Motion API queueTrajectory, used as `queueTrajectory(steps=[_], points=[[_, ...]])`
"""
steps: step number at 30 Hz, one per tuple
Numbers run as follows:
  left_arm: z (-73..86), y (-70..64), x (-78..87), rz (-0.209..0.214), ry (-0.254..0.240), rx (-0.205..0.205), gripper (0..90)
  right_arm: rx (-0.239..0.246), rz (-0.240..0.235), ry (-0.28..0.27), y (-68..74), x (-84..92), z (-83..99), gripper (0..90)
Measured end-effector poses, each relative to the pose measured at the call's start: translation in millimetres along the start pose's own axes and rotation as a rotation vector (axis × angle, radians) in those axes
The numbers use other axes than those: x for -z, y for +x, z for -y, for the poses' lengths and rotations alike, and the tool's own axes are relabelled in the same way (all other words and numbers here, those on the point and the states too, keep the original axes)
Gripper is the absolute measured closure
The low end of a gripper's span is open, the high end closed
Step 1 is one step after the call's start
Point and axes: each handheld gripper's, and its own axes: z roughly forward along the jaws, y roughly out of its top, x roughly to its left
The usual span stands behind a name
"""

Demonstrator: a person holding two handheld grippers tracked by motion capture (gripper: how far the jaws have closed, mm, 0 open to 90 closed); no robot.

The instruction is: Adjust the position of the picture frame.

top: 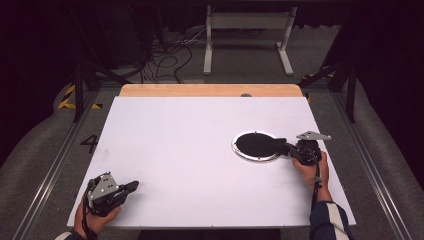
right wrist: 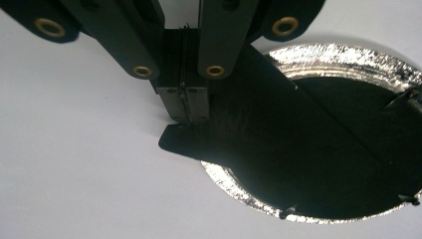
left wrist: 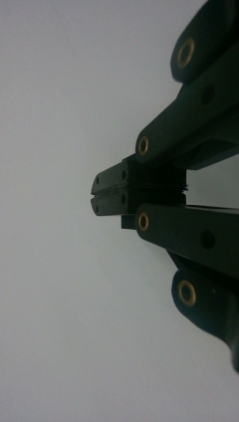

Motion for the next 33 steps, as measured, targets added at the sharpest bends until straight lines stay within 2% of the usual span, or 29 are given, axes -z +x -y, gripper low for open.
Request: queueTrajectory(steps=[3,5,11,16,21,27,33], points=[[-0.1,-1.2,0.7,-0.002,0.002,-0.007,89.1,0.023,-0.015,0.011,1.5,0.3,0.4,90.0],[-0.1,-1.7,1.2,-0.001,0.001,-0.010,89.0,0.033,-0.051,0.015,3.4,1.0,1.0,90.0],[0.0,-1.7,1.1,0.003,0.004,-0.015,88.7,0.065,-0.101,0.030,13.1,3.1,1.8,90.0],[-0.4,-1.9,1.5,-0.006,0.005,-0.012,88.6,0.130,-0.117,0.020,28.8,7.3,7.3,90.0],[0.2,-0.1,3.9,-0.006,-0.010,0.001,89.2,0.143,-0.133,0.018,37.7,10.7,10.8,90.0],[0.0,-0.8,2.9,0.000,-0.003,-0.001,89.3,0.168,-0.172,0.032,54.9,14.9,13.5,90.0],[0.6,-0.5,2.6,-0.002,0.003,0.004,88.1,0.187,-0.187,0.042,68.7,18.9,16.5,90.0]])
